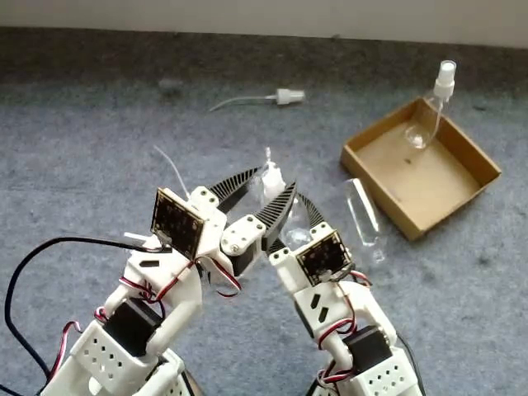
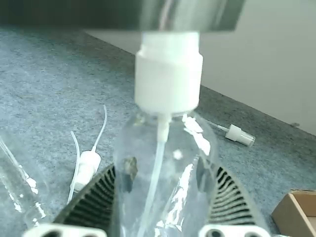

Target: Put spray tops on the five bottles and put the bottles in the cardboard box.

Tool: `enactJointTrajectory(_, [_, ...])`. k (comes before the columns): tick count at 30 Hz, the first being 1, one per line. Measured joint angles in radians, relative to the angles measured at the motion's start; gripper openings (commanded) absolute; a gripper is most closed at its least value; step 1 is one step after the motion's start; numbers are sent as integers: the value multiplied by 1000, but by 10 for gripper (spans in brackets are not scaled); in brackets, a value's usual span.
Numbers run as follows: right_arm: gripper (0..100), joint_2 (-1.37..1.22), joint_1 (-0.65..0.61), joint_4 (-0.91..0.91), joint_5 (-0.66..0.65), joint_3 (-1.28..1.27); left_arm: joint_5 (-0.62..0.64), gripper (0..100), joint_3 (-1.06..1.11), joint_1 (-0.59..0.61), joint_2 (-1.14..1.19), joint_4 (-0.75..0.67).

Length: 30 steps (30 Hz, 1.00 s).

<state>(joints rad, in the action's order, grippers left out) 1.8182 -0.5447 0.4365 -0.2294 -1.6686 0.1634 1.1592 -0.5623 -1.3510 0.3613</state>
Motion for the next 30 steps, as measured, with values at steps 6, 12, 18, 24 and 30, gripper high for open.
enactJointTrajectory(6, [101, 0, 0, 0, 0, 0, 0, 130, -64, -2, 0, 0])
enactJointTrajectory(12, [101, 0, 0, 2, 0, 0, 0, 129, -138, -2, 0, 15])
enactJointTrajectory(18, [101, 0, 0, 3, 0, 0, 0, 10, -285, 55, 0, 175])
enactJointTrajectory(24, [101, 0, 0, 6, 0, 0, 0, 28, -394, 259, -14, 356])
enactJointTrajectory(30, [101, 0, 0, 109, 0, 0, 0, 5, -388, 324, -153, 454])
